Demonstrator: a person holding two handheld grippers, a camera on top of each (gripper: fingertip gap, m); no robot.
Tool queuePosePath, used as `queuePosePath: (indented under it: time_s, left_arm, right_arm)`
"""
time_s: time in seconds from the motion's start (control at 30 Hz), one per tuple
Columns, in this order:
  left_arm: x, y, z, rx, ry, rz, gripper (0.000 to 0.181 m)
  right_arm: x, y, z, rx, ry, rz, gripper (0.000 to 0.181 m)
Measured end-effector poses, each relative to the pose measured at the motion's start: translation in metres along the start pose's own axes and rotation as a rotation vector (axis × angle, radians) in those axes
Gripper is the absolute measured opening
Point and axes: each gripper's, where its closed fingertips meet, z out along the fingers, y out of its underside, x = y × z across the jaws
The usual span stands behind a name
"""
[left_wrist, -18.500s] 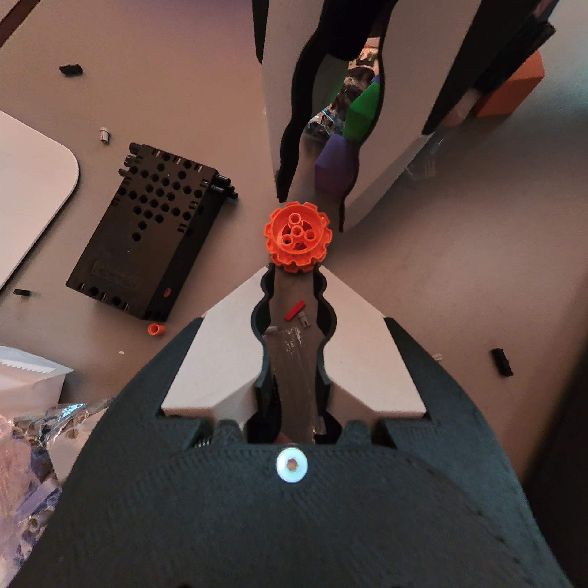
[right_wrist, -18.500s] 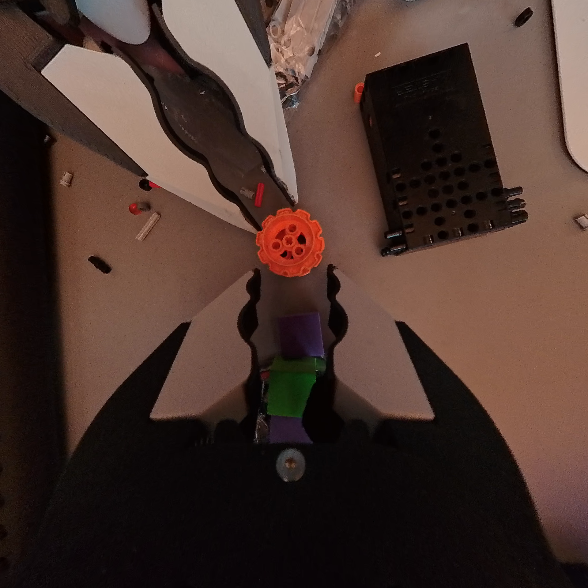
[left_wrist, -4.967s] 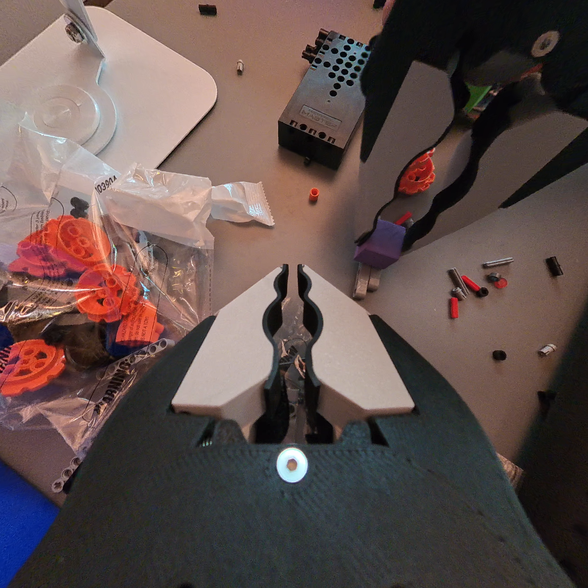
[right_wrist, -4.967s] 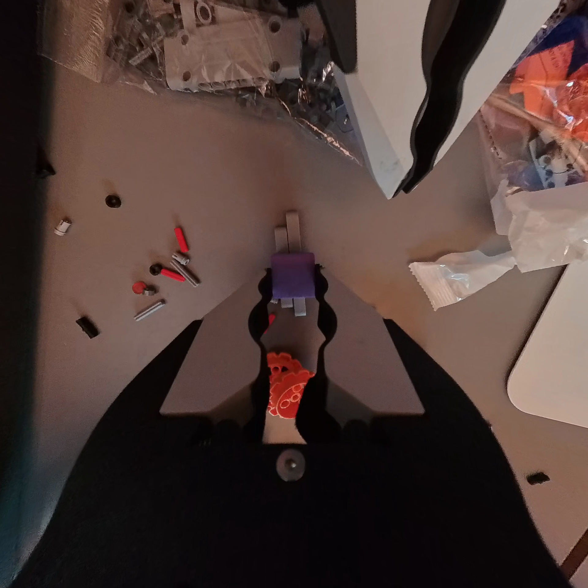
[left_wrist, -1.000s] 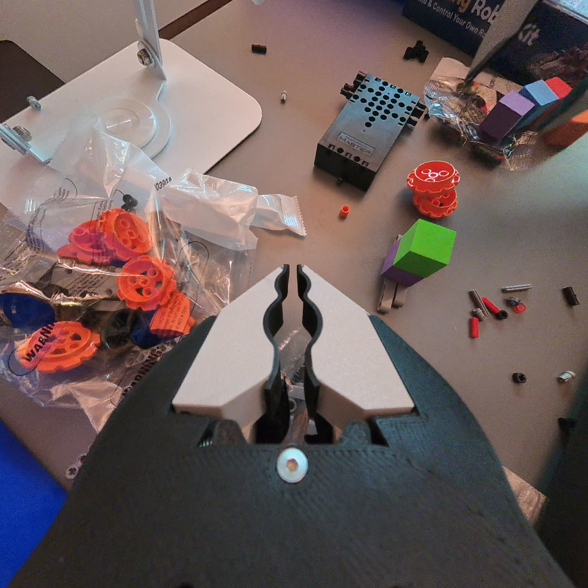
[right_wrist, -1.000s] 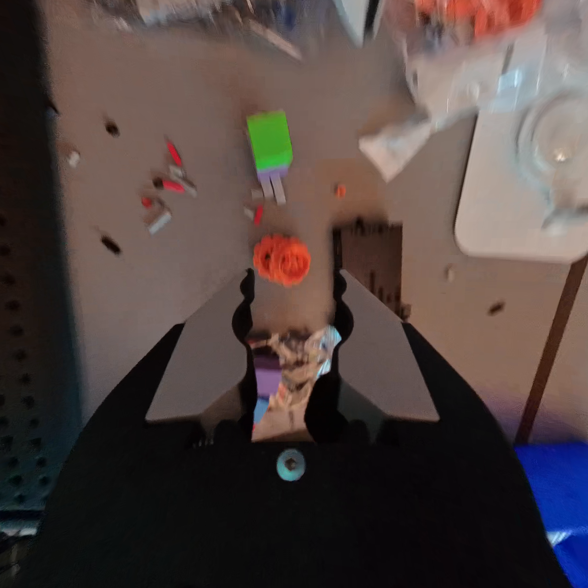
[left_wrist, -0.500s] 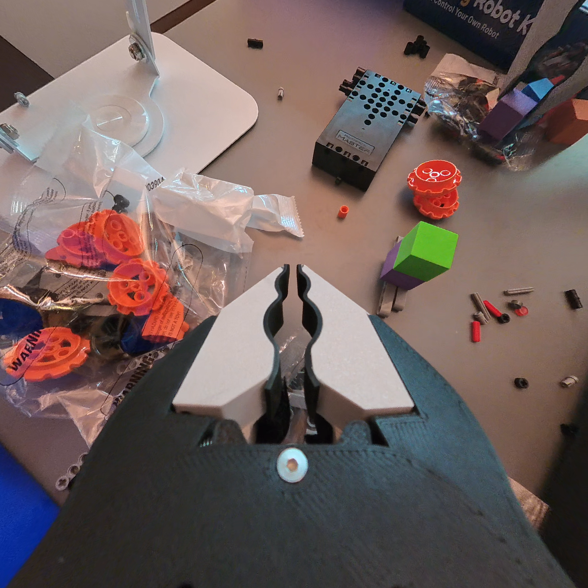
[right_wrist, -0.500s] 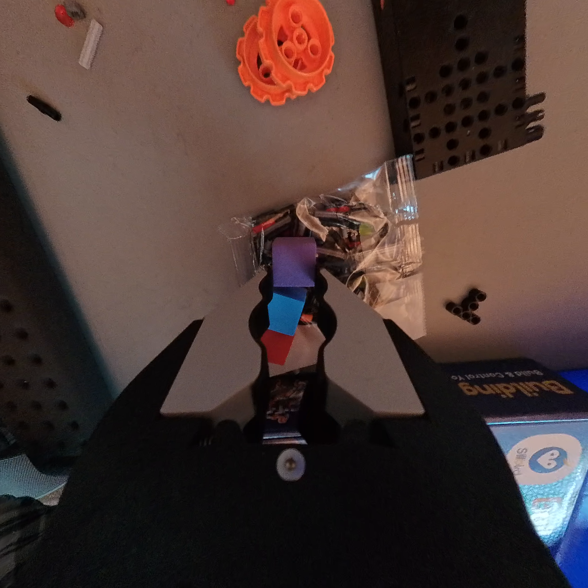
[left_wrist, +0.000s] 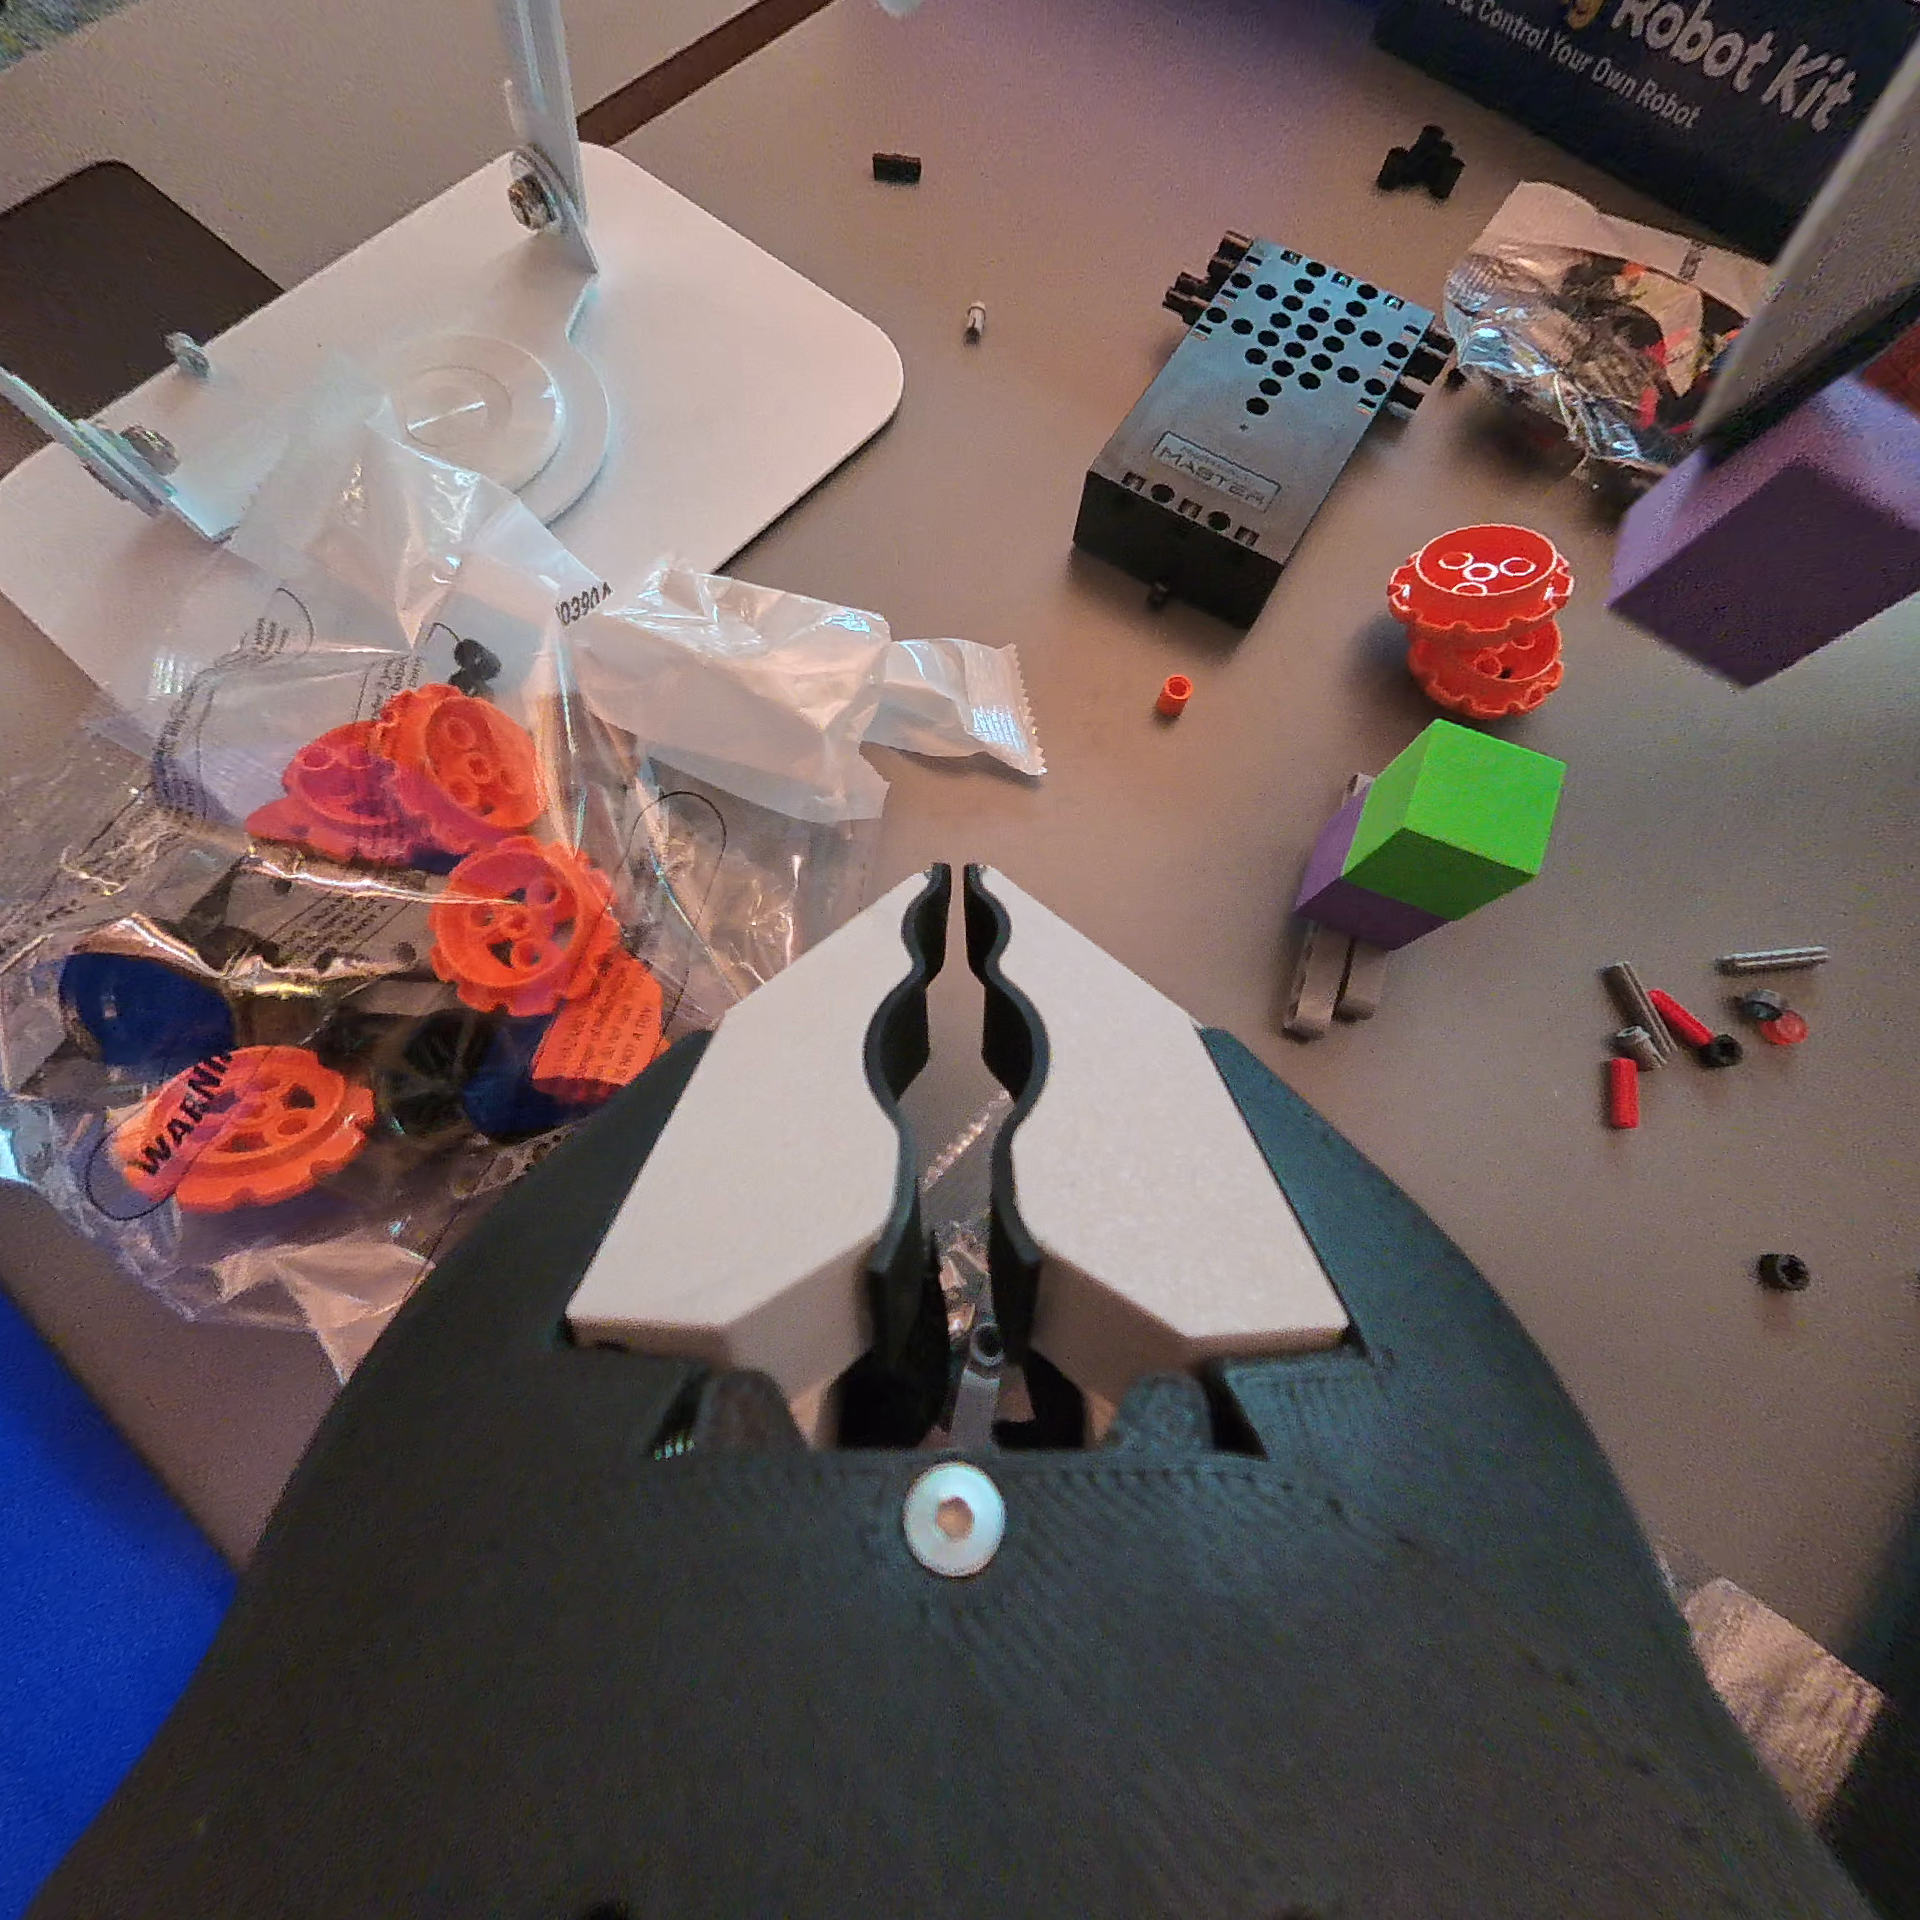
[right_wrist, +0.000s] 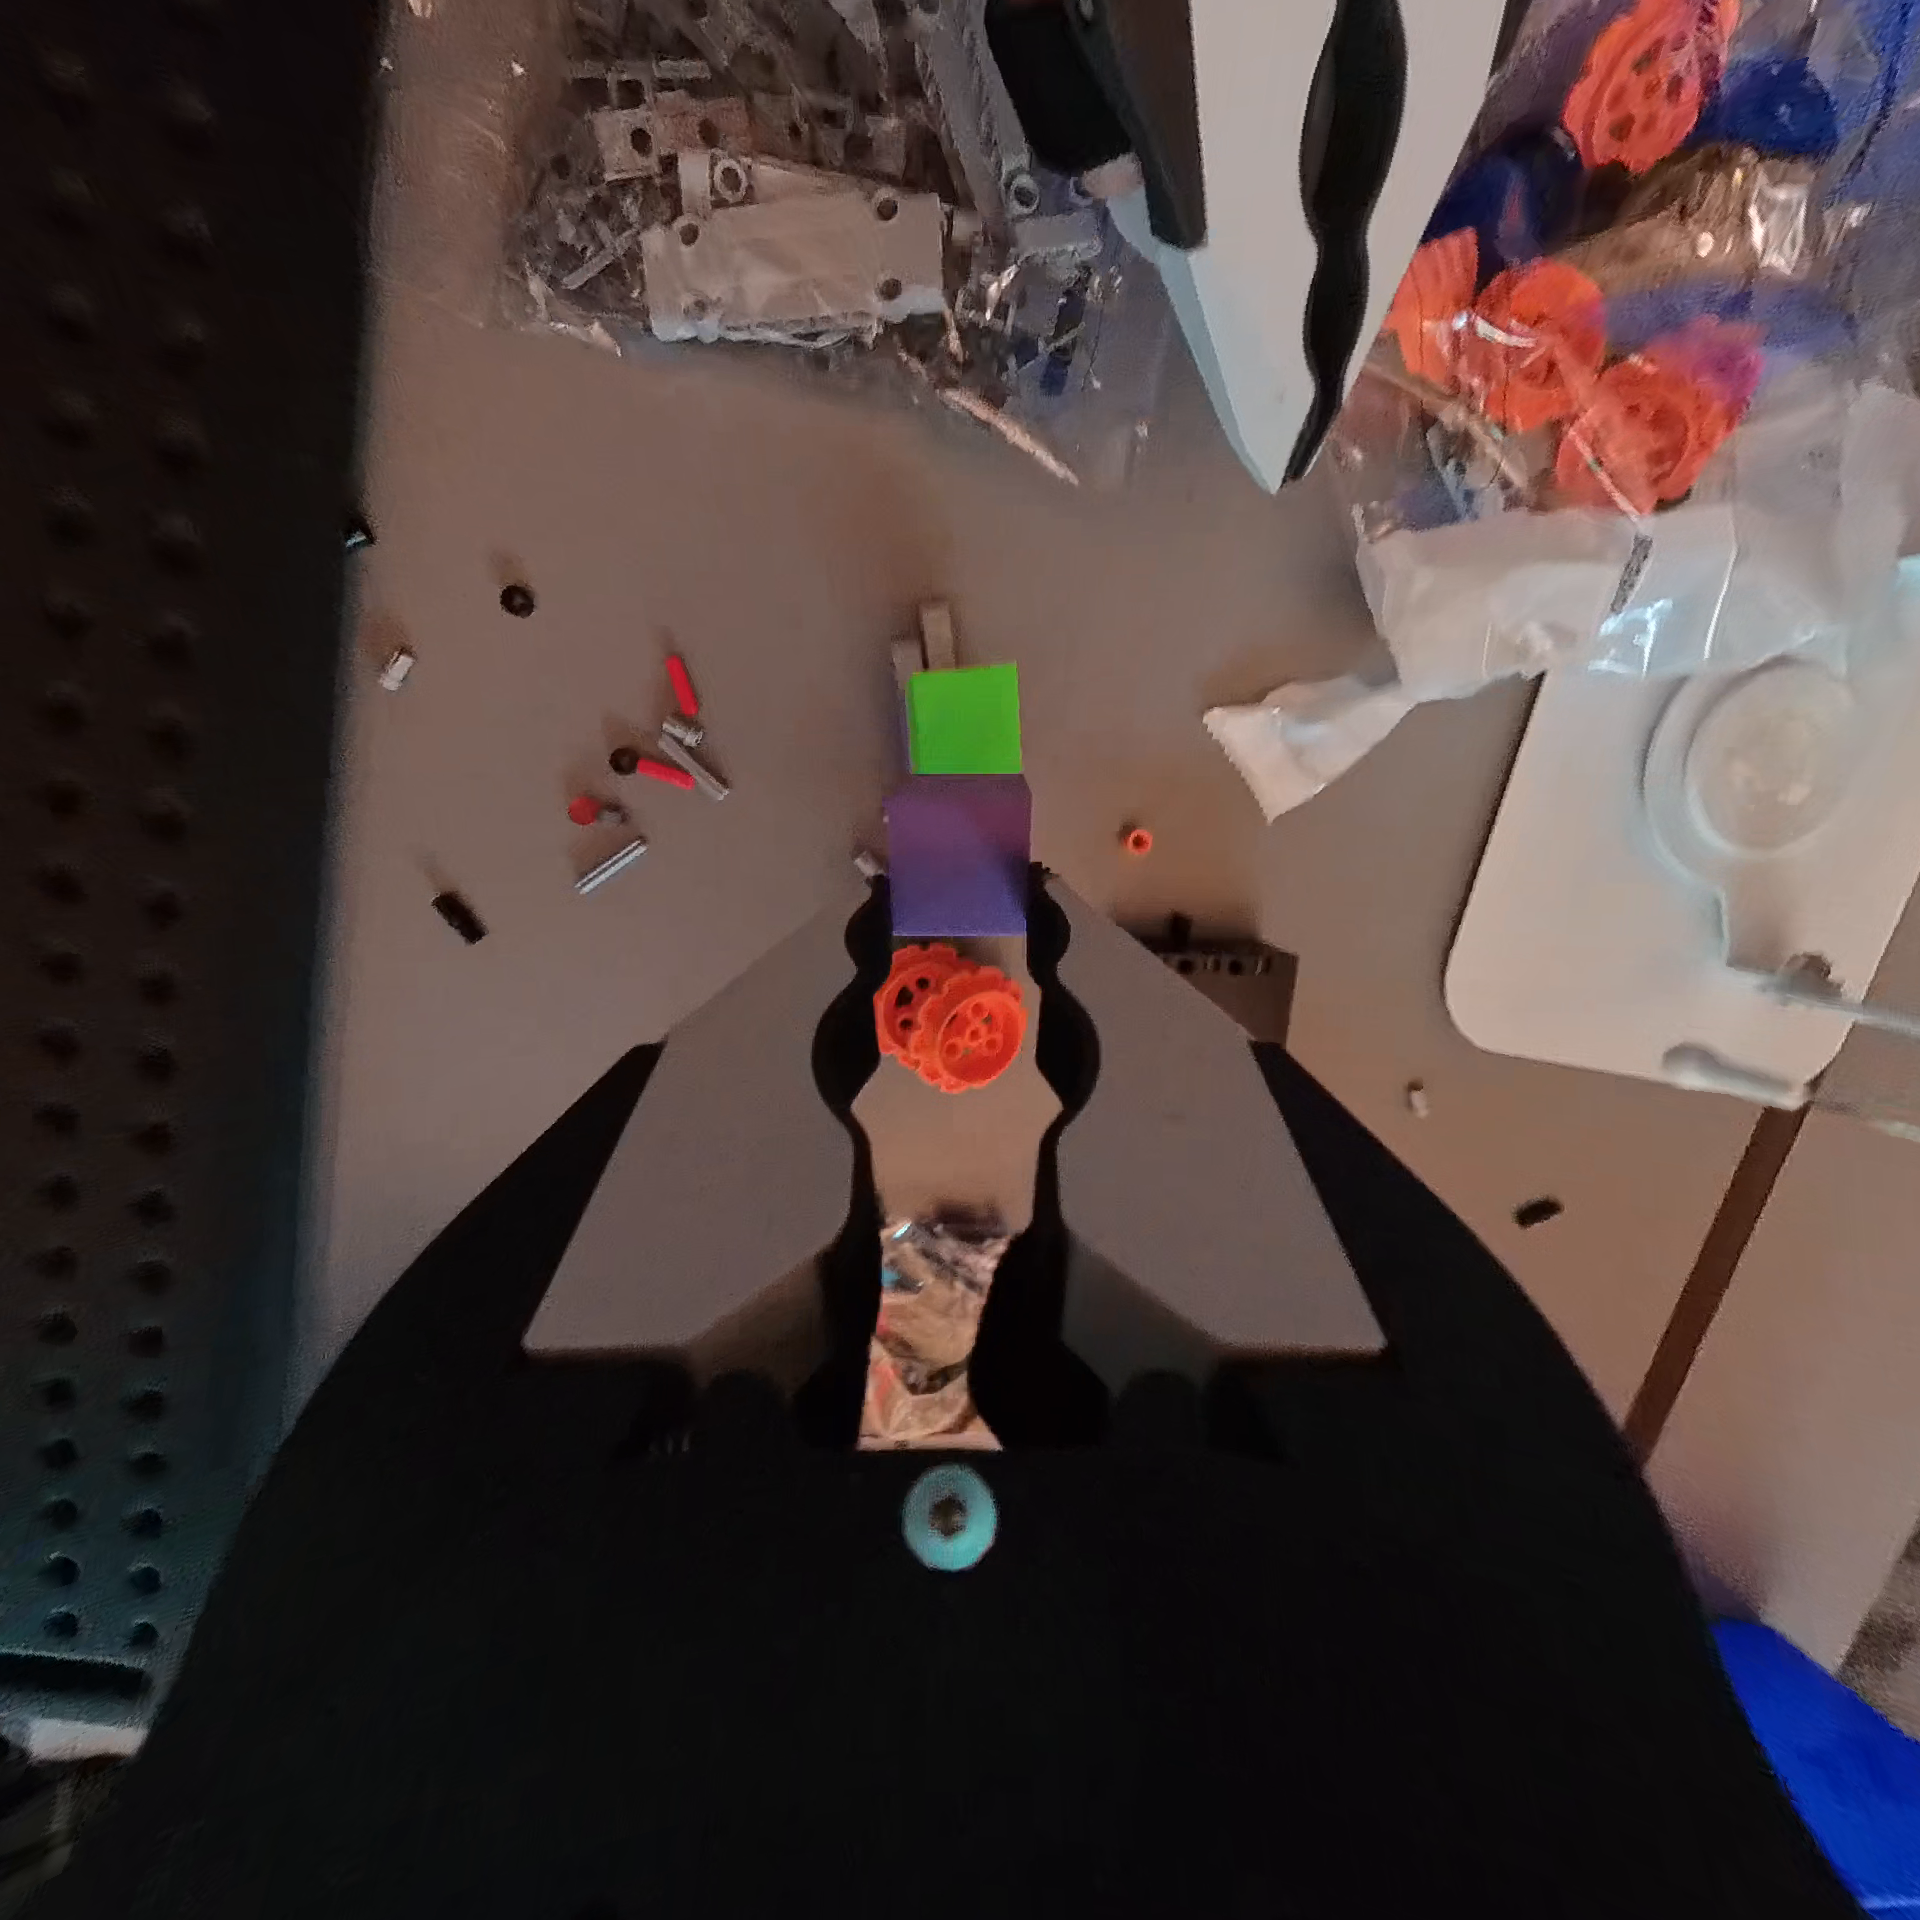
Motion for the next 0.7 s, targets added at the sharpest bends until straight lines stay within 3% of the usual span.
queuePosePath:
  time_s: [0.2,0.7]
  left_arm:
    - [0.001,-0.004,-0.002,0.011,-0.006,0.015,0.001]
    - [0.001,-0.003,0.000,0.004,-0.003,0.018,0.001]
  right_arm:
    - [0.003,-0.018,0.020,-0.044,-0.043,-0.050,0.024]
    - [0.002,-0.016,0.035,-0.093,-0.080,-0.079,0.024]
